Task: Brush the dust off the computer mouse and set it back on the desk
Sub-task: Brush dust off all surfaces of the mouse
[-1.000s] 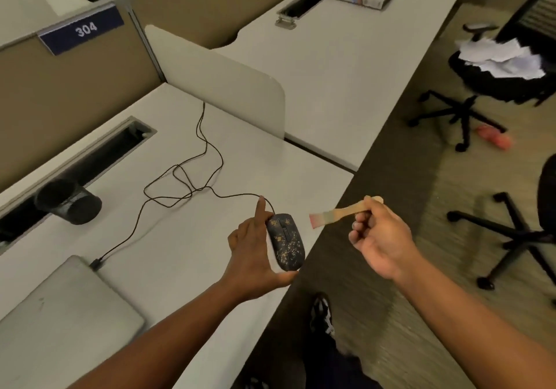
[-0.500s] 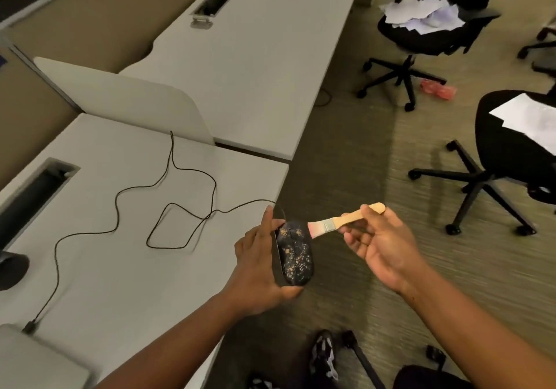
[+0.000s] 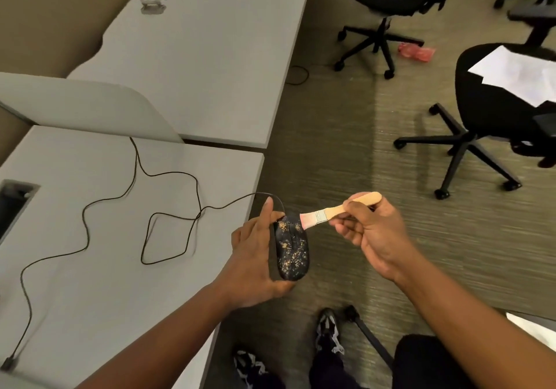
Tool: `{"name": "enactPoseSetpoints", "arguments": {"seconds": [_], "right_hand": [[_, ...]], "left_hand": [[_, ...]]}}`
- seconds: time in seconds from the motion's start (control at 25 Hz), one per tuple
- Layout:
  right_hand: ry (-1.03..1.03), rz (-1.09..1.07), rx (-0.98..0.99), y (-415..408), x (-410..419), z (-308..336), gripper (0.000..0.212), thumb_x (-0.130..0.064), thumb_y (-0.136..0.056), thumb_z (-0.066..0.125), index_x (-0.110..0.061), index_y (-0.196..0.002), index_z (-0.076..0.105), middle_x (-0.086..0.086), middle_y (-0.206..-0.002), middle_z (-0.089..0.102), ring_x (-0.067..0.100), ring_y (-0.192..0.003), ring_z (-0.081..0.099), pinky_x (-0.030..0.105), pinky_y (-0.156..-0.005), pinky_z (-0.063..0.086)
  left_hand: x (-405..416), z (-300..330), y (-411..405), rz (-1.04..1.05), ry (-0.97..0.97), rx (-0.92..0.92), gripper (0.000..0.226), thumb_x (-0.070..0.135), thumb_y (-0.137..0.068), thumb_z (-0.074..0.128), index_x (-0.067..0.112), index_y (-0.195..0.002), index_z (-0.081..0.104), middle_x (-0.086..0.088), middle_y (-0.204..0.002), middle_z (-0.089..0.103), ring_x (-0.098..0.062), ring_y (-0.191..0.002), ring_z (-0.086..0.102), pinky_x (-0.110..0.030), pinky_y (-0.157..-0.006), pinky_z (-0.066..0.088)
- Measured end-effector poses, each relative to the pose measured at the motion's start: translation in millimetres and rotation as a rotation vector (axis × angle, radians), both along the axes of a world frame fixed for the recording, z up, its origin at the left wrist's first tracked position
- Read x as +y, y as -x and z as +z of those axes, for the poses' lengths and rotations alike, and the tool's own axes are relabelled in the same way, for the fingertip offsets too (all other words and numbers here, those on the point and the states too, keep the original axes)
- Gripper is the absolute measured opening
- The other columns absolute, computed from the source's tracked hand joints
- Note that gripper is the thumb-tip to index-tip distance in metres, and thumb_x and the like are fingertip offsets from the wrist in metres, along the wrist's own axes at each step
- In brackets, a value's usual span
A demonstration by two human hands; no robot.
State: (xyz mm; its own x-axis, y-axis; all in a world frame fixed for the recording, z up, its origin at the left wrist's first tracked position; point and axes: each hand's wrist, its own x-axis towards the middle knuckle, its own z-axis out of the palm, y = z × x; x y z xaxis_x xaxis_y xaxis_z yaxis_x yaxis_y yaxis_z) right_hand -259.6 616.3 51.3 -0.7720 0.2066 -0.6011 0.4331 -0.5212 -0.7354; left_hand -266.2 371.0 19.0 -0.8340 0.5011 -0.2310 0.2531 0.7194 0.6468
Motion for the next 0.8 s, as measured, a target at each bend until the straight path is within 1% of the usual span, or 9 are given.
{"name": "enactPoseSetpoints", "arguments": {"seconds": [0.12, 0.24, 0.36, 0.4, 0.48, 0.56, 0.64, 0.68, 0.8], "right_hand": [[-0.031, 0.047, 0.026, -2.1, -3.6, -0.5, 0.006, -0.003, -0.099, 0.064, -0.008, -0.102, 0.062, 0.014, -0.077, 0.076, 0.021, -0.069, 0.074, 0.023, -0.061, 0.062], [-0.062, 0.117, 0.037, -7.1, -3.4, -4.1, 0.006, -0.004, -0.098, 0.065, -0.006, -0.103, 0.065, 0.016, -0.082, 0.074, 0.019, -0.07, 0.074, 0.024, -0.064, 0.062], [-0.061, 0.148, 0.046, -11.5, 0.7, -7.4, 0.007, -0.003, -0.098, 0.066, -0.006, -0.104, 0.065, 0.018, -0.085, 0.073, 0.019, -0.072, 0.073, 0.025, -0.066, 0.062], [-0.062, 0.151, 0.051, -12.6, 2.9, -8.2, 0.007, -0.003, -0.098, 0.066, -0.006, -0.104, 0.065, 0.019, -0.087, 0.073, 0.02, -0.073, 0.073, 0.025, -0.066, 0.063], [-0.078, 0.155, 0.062, -14.6, 6.8, -8.8, 0.007, -0.002, -0.098, 0.066, -0.006, -0.103, 0.065, 0.02, -0.089, 0.073, 0.02, -0.073, 0.073, 0.024, -0.065, 0.062], [-0.137, 0.154, 0.077, -16.3, 10.6, -9.8, 0.007, -0.002, -0.098, 0.065, -0.007, -0.102, 0.065, 0.02, -0.089, 0.072, 0.019, -0.072, 0.073, 0.022, -0.064, 0.061], [-0.222, 0.141, 0.1, -16.7, 15.7, -11.8, 0.008, -0.002, -0.099, 0.065, -0.009, -0.102, 0.066, 0.021, -0.093, 0.072, 0.02, -0.075, 0.072, 0.023, -0.066, 0.062], [-0.243, 0.131, 0.111, -17.1, 18.6, -12.0, 0.008, -0.003, -0.099, 0.065, -0.01, -0.102, 0.067, 0.021, -0.094, 0.073, 0.021, -0.078, 0.072, 0.025, -0.069, 0.062], [-0.159, 0.156, 0.125, -19.9, 22.6, -10.1, 0.008, -0.003, -0.099, 0.064, -0.01, -0.102, 0.067, 0.019, -0.094, 0.075, 0.024, -0.08, 0.071, 0.031, -0.073, 0.061]], "left_hand": [[-4.6, -3.0, -0.5, -0.053, 0.0, -0.005, 0.153, 0.049, -0.066, 0.092, 0.061, -0.142, -0.04, 0.029, -0.156, 0.021, 0.007, -0.139, 0.012, -0.024, -0.115, 0.006], [-4.4, -4.2, -5.2, -0.062, -0.023, -0.014, 0.151, 0.05, -0.065, 0.091, 0.06, -0.144, -0.037, 0.032, -0.154, 0.02, 0.002, -0.141, 0.015, -0.028, -0.117, 0.009], [-3.1, -4.1, -10.2, -0.054, -0.054, -0.022, 0.15, 0.051, -0.062, 0.09, 0.06, -0.147, -0.034, 0.032, -0.153, 0.022, -0.004, -0.141, 0.024, -0.035, -0.119, 0.017], [-2.4, -4.1, -11.4, -0.051, -0.065, -0.024, 0.151, 0.051, -0.062, 0.091, 0.059, -0.149, -0.032, 0.035, -0.151, 0.023, -0.005, -0.141, 0.027, -0.036, -0.119, 0.02], [-0.9, -4.8, -14.2, -0.049, -0.08, -0.028, 0.151, 0.049, -0.062, 0.092, 0.058, -0.151, -0.029, 0.043, -0.148, 0.019, -0.004, -0.14, 0.03, -0.035, -0.118, 0.023], [0.6, -5.3, -17.4, -0.057, -0.075, -0.039, 0.151, 0.048, -0.062, 0.093, 0.057, -0.152, -0.028, 0.047, -0.147, 0.016, 0.0, -0.139, 0.029, -0.032, -0.117, 0.023], [0.5, -6.3, -19.9, -0.06, -0.06, -0.055, 0.152, 0.048, -0.063, 0.094, 0.052, -0.155, -0.026, 0.048, -0.148, 0.014, 0.0, -0.14, 0.028, -0.032, -0.118, 0.022], [0.6, -6.0, -20.6, -0.061, -0.053, -0.06, 0.152, 0.048, -0.063, 0.095, 0.046, -0.159, -0.024, 0.049, -0.148, 0.011, 0.0, -0.141, 0.027, -0.034, -0.119, 0.022], [2.9, -3.3, -21.2, -0.06, -0.039, -0.072, 0.147, 0.044, -0.064, 0.096, 0.023, -0.166, -0.006, 0.06, -0.144, -0.007, 0.003, -0.142, 0.019, -0.039, -0.123, 0.019]]}}
